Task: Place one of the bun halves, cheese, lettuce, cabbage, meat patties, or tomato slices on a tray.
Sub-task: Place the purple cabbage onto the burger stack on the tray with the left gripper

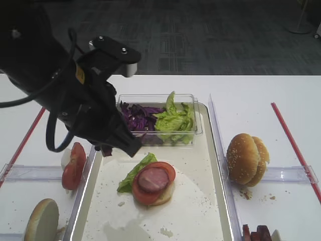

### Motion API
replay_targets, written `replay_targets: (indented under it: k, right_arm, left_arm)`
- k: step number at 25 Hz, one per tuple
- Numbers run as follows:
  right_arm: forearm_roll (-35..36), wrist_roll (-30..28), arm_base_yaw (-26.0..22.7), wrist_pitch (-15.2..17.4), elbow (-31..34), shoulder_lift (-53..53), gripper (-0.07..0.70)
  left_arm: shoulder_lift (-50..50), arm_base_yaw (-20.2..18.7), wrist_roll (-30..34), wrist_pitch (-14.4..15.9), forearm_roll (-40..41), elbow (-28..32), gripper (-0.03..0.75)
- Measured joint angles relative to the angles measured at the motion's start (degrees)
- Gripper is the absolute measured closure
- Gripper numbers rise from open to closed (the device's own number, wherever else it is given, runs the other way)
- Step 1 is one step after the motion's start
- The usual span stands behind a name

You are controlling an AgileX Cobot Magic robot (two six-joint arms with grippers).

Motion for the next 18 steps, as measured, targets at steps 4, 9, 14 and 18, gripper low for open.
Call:
replay_targets:
  k: [4,9,14,18]
  right_arm:
    - [0.0,0.0,0.0,0.0,0.0,0.0,0.563]
    - [0.0,0.0,0.0,0.0,0.0,0.0,0.563]
    - [0.0,0.0,0.0,0.0,0.0,0.0,0.563]
    - [0.0,0.0,0.0,0.0,0.0,0.0,0.563]
  left_arm:
    - [0.0,-4.8,0.0,-0.1,-0.5,0.0,0.686]
    - [0.0,-7.0,0.0,-0.6,-0.6,0.0,0.686]
    - [1.7,-7.1,0.0,-1.2,-0.6,0.0,0.686]
    - [4.0,-7.2,-0.3,-3.1,-0.6,0.0,0.686]
